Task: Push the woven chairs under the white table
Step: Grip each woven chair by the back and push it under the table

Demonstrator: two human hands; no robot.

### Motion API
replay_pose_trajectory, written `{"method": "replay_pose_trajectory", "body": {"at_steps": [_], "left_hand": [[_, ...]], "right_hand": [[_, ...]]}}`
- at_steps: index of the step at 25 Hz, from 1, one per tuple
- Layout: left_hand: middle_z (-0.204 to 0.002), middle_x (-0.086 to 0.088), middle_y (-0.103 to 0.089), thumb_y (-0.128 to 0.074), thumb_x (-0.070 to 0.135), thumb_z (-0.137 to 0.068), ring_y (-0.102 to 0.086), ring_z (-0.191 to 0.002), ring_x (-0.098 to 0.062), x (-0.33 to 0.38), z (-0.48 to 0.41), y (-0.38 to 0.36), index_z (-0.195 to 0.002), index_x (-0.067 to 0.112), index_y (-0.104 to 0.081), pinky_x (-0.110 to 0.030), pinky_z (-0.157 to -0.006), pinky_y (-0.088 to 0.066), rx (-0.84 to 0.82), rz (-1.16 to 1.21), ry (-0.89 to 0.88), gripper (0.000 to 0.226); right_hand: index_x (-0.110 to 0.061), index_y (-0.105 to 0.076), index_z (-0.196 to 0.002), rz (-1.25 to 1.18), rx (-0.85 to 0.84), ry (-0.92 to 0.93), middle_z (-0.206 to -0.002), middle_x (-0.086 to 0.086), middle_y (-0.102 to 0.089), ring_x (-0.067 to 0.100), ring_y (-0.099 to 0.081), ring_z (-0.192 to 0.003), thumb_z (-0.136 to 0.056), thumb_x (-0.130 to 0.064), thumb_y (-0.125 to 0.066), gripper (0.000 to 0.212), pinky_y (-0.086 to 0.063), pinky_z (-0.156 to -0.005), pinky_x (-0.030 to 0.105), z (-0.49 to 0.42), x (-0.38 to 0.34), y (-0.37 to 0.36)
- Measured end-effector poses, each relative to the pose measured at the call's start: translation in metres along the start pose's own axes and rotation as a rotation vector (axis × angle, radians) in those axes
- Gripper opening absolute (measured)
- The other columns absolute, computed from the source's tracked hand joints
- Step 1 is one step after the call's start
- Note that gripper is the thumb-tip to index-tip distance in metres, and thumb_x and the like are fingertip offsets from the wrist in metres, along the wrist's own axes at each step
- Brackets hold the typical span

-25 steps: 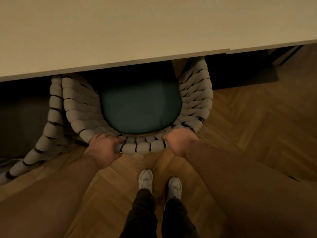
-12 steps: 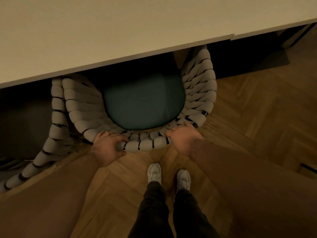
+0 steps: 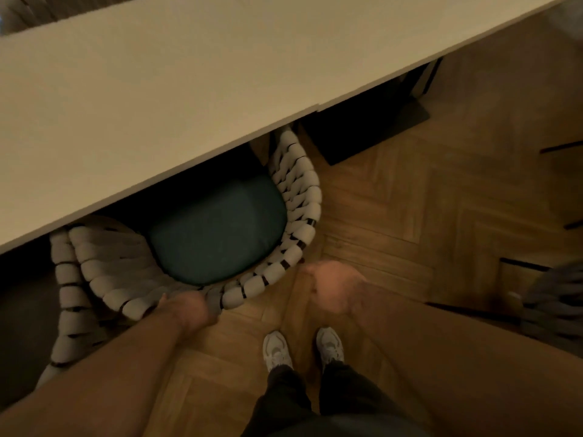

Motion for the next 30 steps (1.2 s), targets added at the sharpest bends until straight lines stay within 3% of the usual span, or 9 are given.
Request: {"method": "replay_pose_trajectory", "body": {"at_steps": [2, 4, 9, 15, 19, 23, 26, 30], "left_hand": [[-0.113, -0.002, -0.072, -0.059, 0.057, -0.082, -0.064, -0.101, -0.02, 0.03, 0.008, 0.015, -0.108, 0.026, -0.07, -0.032, -0.084, -0.049, 0.064, 0.085, -0.047, 0.041], [-0.104, 0.001, -0.073, -0.063, 0.042, -0.09, -0.066, -0.094, -0.017, 0.063, 0.02, 0.025, -0.102, 0.025, -0.072, -0.031, -0.077, -0.052, 0.139, 0.153, -0.144, 0.023], [-0.119, 0.009, -0.068, -0.066, 0.036, -0.095, -0.063, -0.101, -0.008, 0.134, 0.039, 0.046, -0.132, 0.031, -0.064, -0.026, -0.086, -0.05, 0.197, 0.127, -0.326, 0.037], [-0.113, 0.011, -0.068, -0.059, 0.029, -0.1, -0.061, -0.086, 0.002, 0.241, 0.03, 0.084, -0.128, 0.036, -0.066, -0.016, -0.071, -0.045, 0.234, -0.031, -0.447, 0.029], [-0.114, 0.015, -0.066, -0.059, 0.025, -0.102, -0.065, -0.092, -0.002, 0.343, 0.022, 0.104, -0.125, 0.04, -0.061, -0.016, -0.073, -0.049, 0.181, -0.098, -0.484, 0.028], [-0.119, 0.011, -0.068, -0.064, 0.028, -0.1, -0.063, -0.102, -0.002, 0.445, 0.021, 0.111, -0.129, 0.035, -0.064, -0.021, -0.087, -0.05, 0.244, -0.152, -0.6, 0.03], [-0.119, 0.012, -0.068, -0.066, 0.029, -0.099, -0.063, -0.105, -0.003, 0.506, 0.017, 0.118, -0.132, 0.033, -0.065, -0.02, -0.089, -0.048, 0.225, -0.155, -0.656, 0.033], [-0.114, 0.013, -0.07, -0.07, 0.03, -0.096, -0.065, -0.102, -0.003, 0.56, -0.016, 0.15, -0.13, 0.03, -0.067, -0.024, -0.091, -0.053, 0.186, -0.234, -0.649, 0.034]], "right_hand": [[-0.027, -0.043, -0.154, -0.106, 0.032, -0.11, -0.141, 0.006, -0.059, 0.022, -0.058, -0.124, -0.1, -0.025, -0.053, 0.055, -0.05, -0.105, 0.037, 0.023, 0.022, 0.003], [-0.026, -0.046, -0.153, -0.186, 0.088, -0.209, -0.139, 0.006, -0.061, 0.024, -0.059, -0.123, -0.1, -0.026, -0.052, 0.053, -0.051, -0.103, 0.036, 0.05, 0.045, 0.008], [-0.026, -0.044, -0.154, -0.317, 0.203, -0.436, -0.143, 0.005, -0.059, 0.025, -0.057, -0.127, -0.101, -0.024, -0.051, 0.053, -0.049, -0.102, 0.033, 0.109, 0.121, 0.011], [-0.033, -0.052, -0.148, -0.514, 0.33, -0.664, -0.139, 0.0, -0.065, 0.023, -0.061, -0.125, -0.095, -0.03, -0.058, 0.054, -0.051, -0.103, 0.035, 0.165, 0.237, 0.002], [-0.029, -0.054, -0.147, -0.583, 0.368, -0.718, -0.136, 0.003, -0.066, 0.024, -0.062, -0.122, -0.095, -0.025, -0.057, 0.052, -0.052, -0.101, 0.033, 0.203, 0.32, 0.008], [-0.028, -0.053, -0.146, -0.619, 0.35, -0.789, -0.132, 0.005, -0.067, 0.027, -0.063, -0.118, -0.095, -0.024, -0.055, 0.051, -0.054, -0.096, 0.037, 0.243, 0.401, 0.016], [-0.026, -0.053, -0.145, -0.661, 0.335, -0.876, -0.132, 0.006, -0.065, 0.027, -0.062, -0.118, -0.096, -0.019, -0.054, 0.049, -0.055, -0.095, 0.038, 0.267, 0.448, 0.024], [-0.025, -0.059, -0.13, -0.775, 0.301, -1.008, -0.124, 0.004, -0.065, 0.026, -0.062, -0.11, -0.095, -0.018, -0.055, 0.035, -0.056, -0.092, 0.041, 0.273, 0.49, 0.027]]}}
Point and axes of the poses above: each hand's wrist, its own z-axis away from the middle knuckle, its own y-axis out of the back of the hand, x = y × z, the point moved 1 cm from there along -z, towards the middle knuckle
